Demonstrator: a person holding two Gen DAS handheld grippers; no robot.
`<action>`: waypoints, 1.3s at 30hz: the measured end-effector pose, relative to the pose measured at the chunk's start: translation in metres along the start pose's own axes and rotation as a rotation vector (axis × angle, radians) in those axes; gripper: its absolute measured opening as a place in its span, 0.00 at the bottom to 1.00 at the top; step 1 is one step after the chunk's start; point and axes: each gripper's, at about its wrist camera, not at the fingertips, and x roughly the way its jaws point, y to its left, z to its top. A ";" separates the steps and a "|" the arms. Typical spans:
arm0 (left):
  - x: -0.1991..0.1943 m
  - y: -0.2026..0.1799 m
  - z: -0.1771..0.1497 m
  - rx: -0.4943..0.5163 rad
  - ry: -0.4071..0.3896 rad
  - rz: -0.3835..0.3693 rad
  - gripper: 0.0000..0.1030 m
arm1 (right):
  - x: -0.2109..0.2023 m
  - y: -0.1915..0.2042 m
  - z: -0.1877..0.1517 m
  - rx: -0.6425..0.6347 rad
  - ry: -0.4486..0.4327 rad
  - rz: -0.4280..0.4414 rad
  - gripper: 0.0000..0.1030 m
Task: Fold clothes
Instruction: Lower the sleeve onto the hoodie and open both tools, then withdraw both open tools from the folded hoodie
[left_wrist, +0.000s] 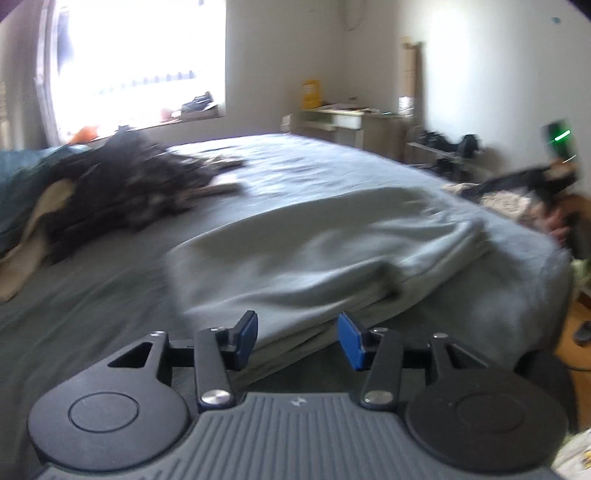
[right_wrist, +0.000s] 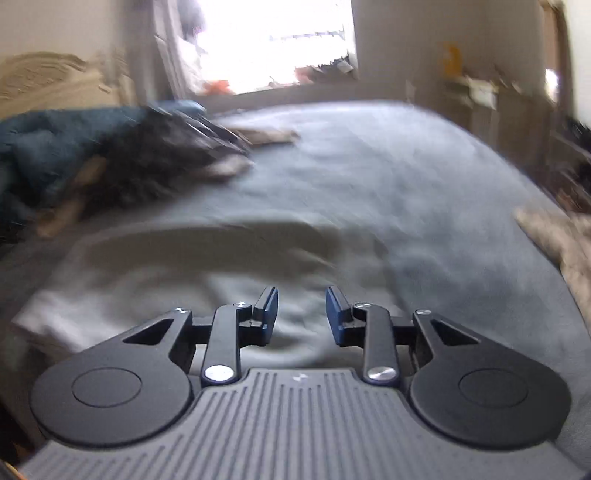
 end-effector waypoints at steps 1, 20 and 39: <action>0.000 0.006 -0.004 0.004 0.004 0.014 0.49 | -0.008 0.017 0.005 -0.015 -0.023 0.041 0.27; 0.028 0.002 -0.054 0.397 -0.145 0.043 0.06 | 0.023 0.198 -0.038 -0.199 0.040 0.086 0.27; 0.003 0.022 -0.083 0.336 -0.114 -0.011 0.12 | 0.034 0.191 -0.029 -0.122 0.061 0.024 0.26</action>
